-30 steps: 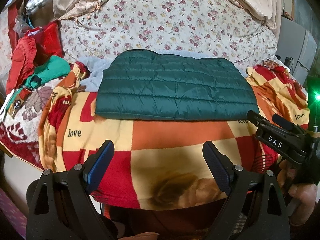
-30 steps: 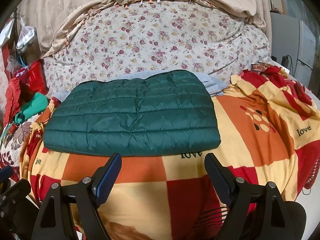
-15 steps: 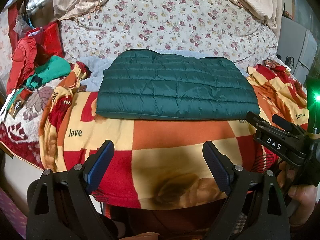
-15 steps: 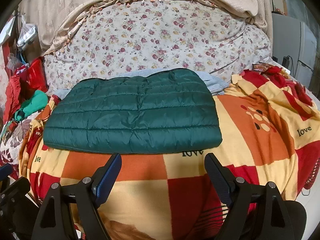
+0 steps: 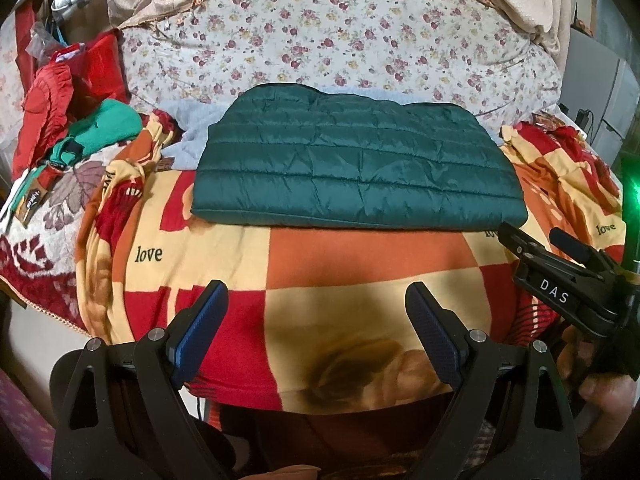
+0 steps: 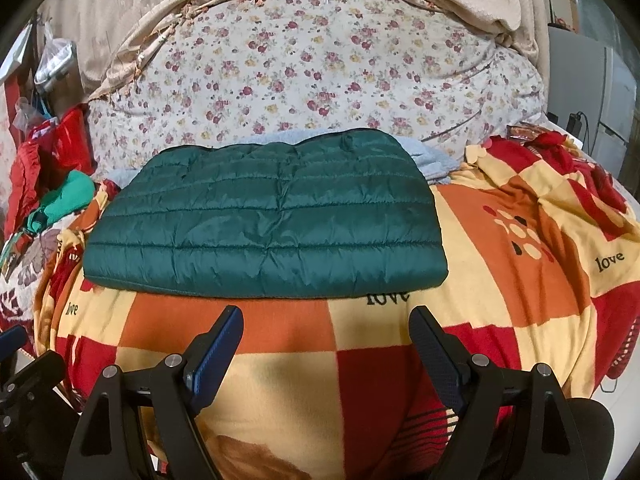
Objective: Fold large clothes
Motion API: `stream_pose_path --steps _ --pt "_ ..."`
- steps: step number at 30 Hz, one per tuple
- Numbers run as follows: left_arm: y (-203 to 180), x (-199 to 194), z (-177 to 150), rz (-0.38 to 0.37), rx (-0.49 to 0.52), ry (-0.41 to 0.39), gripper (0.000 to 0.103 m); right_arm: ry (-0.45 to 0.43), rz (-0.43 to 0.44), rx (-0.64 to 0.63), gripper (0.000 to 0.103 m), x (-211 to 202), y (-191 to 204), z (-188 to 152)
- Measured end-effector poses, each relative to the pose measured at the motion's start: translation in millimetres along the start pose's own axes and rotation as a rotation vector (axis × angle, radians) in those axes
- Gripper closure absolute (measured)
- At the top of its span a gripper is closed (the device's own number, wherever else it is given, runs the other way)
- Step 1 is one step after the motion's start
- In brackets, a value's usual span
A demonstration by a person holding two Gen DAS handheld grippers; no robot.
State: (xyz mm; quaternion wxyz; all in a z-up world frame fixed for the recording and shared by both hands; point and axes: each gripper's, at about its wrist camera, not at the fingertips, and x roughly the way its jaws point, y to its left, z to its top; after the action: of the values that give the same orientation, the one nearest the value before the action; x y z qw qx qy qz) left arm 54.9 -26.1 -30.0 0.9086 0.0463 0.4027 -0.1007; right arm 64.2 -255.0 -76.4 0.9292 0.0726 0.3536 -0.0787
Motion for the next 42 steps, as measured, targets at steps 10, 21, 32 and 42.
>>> stream_pose_path --steps 10,21,32,42 --pt "1.4 1.4 0.3 0.024 0.011 -0.009 0.013 0.006 0.005 -0.003 0.02 1.0 3.8 -1.8" --pt "1.2 1.6 0.7 0.025 0.011 -0.008 0.013 0.017 0.005 -0.007 0.02 1.8 6.7 -2.3" --pt "1.7 1.3 -2.7 0.008 0.014 -0.002 0.013 0.012 0.004 -0.007 0.02 0.9 6.9 -2.8" --pt "1.3 6.5 -2.8 -0.003 0.009 0.017 0.013 0.016 -0.003 0.005 0.02 0.1 5.0 -4.8"
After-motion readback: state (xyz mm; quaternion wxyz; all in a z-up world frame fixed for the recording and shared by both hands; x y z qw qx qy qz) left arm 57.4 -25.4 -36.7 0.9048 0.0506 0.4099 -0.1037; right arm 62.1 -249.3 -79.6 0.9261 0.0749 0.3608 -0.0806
